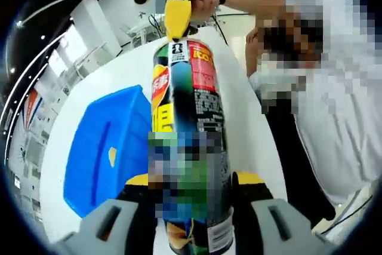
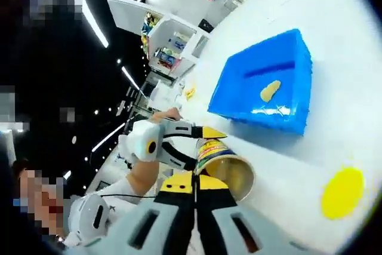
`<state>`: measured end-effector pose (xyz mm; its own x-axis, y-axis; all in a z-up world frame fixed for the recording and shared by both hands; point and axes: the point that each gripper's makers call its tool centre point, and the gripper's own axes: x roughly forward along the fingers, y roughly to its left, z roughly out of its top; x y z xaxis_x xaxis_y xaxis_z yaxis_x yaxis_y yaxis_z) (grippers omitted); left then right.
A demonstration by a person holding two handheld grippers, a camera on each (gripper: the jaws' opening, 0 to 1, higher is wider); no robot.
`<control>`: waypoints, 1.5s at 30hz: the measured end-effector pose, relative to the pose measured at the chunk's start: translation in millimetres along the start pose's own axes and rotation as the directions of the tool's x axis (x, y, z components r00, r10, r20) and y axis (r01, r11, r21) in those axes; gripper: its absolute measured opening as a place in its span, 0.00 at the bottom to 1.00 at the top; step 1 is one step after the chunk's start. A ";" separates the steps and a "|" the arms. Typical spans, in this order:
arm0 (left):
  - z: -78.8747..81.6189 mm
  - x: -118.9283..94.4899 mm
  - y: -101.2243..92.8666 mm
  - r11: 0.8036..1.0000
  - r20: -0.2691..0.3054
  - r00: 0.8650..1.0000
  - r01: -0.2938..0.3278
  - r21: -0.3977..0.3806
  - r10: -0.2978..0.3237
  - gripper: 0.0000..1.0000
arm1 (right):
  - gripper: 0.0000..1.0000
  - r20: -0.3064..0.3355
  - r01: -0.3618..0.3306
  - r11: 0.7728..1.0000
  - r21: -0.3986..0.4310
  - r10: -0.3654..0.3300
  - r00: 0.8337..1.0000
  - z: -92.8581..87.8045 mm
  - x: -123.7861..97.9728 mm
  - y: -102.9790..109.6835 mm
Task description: Open the lid of the chip container on the table, take out the chips, place them into the box in front of the container, and close the lid
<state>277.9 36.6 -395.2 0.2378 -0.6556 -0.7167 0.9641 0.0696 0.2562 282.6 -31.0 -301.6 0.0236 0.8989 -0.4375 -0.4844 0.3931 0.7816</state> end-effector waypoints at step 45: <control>63.8 33.6 17.4 0.935 0.541 0.796 -0.085 -0.343 0.271 0.49 | 0.01 -0.213 0.401 0.770 -0.497 -0.556 0.803 32.3 25.3 50.0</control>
<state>295.2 -32.2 -373.5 0.3871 -0.9097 -0.1506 0.9219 0.3794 0.0781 287.3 17.6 -259.2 0.1018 0.4625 -0.8808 -0.7980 0.5666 0.2054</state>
